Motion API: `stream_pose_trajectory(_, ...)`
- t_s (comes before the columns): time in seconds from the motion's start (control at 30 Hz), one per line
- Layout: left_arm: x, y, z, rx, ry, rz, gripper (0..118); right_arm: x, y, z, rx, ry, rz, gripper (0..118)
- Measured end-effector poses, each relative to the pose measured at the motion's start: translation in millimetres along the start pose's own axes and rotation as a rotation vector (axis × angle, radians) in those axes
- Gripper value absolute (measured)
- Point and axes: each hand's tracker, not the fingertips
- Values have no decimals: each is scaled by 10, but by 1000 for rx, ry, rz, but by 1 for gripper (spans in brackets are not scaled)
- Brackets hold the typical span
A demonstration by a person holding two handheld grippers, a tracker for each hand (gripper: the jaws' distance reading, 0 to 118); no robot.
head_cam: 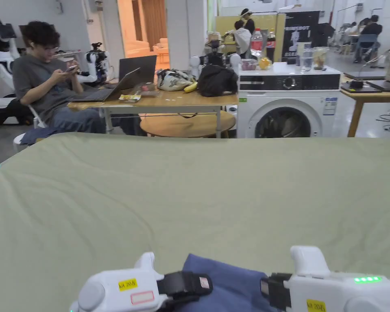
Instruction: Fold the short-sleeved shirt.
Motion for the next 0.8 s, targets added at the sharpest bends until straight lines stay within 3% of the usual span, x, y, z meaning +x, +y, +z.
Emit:
stream_pose_trajectory(0.13,-137,328,841,162,113,-5,37,-487,253,-412,28,40,72,0)
stream_pose_trajectory(0.27,-511,708,1812,284,291,-3,37,-1069,469,-983,24,173,101,0)
stream_pose_trajectory(0.43,-1196,1203,2689,356,505,49,37,-1575,612,-1549,-20,284,91,0)
stream_pose_trajectory(0.5,-1517,1385,2844,323,489,121,38,-1708,646,-1691,-24,283,123,0)
stream_pose_trajectory(0.57,-1698,1463,2866,304,470,129,64,-1748,686,-1805,-41,283,144,0)
stream_pose_trajectory(0.6,-1680,1469,2805,294,488,117,69,-1750,708,-1844,-56,285,145,0)
stream_pose_trajectory(0.8,-1194,1449,2879,421,818,-13,68,-1378,754,-1516,-12,212,157,0)
